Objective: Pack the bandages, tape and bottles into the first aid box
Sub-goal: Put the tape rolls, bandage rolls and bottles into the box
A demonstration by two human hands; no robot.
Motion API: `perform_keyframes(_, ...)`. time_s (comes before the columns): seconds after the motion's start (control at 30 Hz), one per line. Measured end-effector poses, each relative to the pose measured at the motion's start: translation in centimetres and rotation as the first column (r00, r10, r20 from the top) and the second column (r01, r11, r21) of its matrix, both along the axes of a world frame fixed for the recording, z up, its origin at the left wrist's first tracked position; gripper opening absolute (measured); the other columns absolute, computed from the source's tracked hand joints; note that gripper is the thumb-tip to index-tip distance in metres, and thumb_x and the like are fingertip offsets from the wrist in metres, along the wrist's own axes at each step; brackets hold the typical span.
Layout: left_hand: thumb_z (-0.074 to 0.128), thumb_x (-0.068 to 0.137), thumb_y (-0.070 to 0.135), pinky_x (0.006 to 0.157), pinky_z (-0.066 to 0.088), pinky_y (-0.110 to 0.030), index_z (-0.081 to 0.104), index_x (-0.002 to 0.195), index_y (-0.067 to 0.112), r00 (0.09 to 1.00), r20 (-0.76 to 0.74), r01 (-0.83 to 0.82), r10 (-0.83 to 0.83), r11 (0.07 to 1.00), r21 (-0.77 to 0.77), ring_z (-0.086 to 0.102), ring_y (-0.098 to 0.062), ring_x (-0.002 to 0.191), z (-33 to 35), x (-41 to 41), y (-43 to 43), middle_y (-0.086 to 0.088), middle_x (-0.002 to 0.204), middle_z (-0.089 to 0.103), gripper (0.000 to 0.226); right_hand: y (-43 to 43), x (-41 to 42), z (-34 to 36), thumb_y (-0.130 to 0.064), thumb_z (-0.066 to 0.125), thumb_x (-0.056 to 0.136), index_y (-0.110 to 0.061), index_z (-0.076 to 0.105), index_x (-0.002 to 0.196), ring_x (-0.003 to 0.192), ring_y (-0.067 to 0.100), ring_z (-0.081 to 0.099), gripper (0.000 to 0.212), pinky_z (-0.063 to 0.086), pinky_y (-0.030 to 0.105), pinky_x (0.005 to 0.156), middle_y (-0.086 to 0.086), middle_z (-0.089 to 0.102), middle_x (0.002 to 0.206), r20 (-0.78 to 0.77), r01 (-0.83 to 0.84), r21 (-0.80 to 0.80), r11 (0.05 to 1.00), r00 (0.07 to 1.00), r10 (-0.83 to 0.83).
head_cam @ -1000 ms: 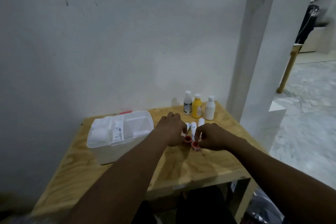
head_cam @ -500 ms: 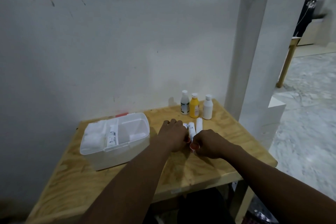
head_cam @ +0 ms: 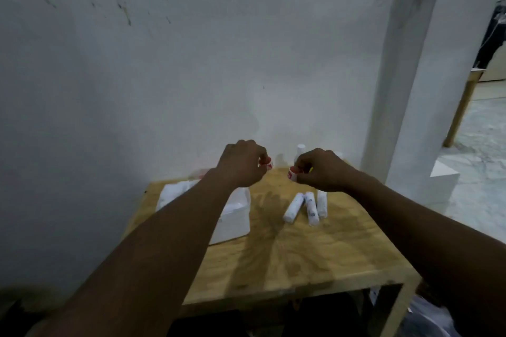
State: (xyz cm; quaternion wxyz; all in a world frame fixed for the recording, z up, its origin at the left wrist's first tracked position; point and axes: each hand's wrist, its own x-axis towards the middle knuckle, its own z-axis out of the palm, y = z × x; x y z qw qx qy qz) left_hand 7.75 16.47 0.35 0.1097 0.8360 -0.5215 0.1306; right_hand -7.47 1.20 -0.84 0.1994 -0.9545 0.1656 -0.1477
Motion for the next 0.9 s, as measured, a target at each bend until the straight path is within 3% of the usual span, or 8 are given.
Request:
perform_keyframes(0.13, 0.066, 0.089, 0.05, 0.089, 0.045, -0.034, 0.074, 0.101, 0.028, 0.984, -0.101, -0.158, 0.149, 0.983, -0.089, 0.064, -0.019, 0.107, 1.9, 5.1, 6.0, 0.008, 0.112, 0.072, 0.026, 3.9, 4.3, 1.5, -0.035, 0.073, 0.083, -0.015, 0.076, 0.095, 0.087, 0.015, 0.065, 0.024, 0.054, 0.031, 0.076, 0.001, 0.073, 0.094, 0.054, -0.092, 0.02, 0.996, 0.994, 0.09)
perform_keyframes(0.37, 0.073, 0.082, 0.052, 0.089, 0.055, -0.04, 0.078, 0.095, 0.028, 0.911, -0.29, -0.337, 0.294, 0.935, -0.11, 0.067, -0.017, 0.099, 0.4, 11.1, 13.9, 0.005, 0.107, 0.074, 0.027, 11.9, 11.1, 0.4, -0.036, 0.073, 0.084, -0.016, 0.077, 0.1, 0.072, 0.002, 0.056, 0.026, 0.049, 0.025, 0.073, -0.002, 0.072, 0.098, 0.096, -0.232, 0.03, 0.972, 0.969, 0.228)
perform_keyframes(0.5, 0.075, 0.083, 0.048, 0.088, 0.056, -0.039, 0.078, 0.098, 0.025, 0.9, -0.334, -0.335, 0.282, 0.935, -0.114, 0.066, -0.015, 0.097, -0.6, 12.3, 15.1, 0.004, 0.106, 0.074, 0.027, 14.4, 14.2, -1.1, -0.035, 0.072, 0.084, -0.02, 0.076, 0.098, 0.082, 0.012, 0.064, 0.021, 0.056, 0.034, 0.078, -0.003, 0.073, 0.1, 0.084, -0.227, 0.002, 0.974, 0.971, 0.226)
perform_keyframes(0.9, 0.079, 0.084, 0.037, 0.09, 0.055, -0.039, 0.078, 0.105, 0.021, 0.884, -0.419, -0.267, 0.207, 0.959, -0.089, 0.066, -0.018, 0.102, -2.5, 13.3, 12.7, 0.002, 0.111, 0.073, 0.027, 14.9, 16.2, -3.3, -0.026, 0.065, 0.09, -0.021, 0.075, 0.108, 0.096, 0.022, 0.065, 0.021, 0.048, 0.028, 0.076, 0.003, 0.073, 0.108, -0.124, -0.283, -0.229, 0.932, 0.958, 0.26)
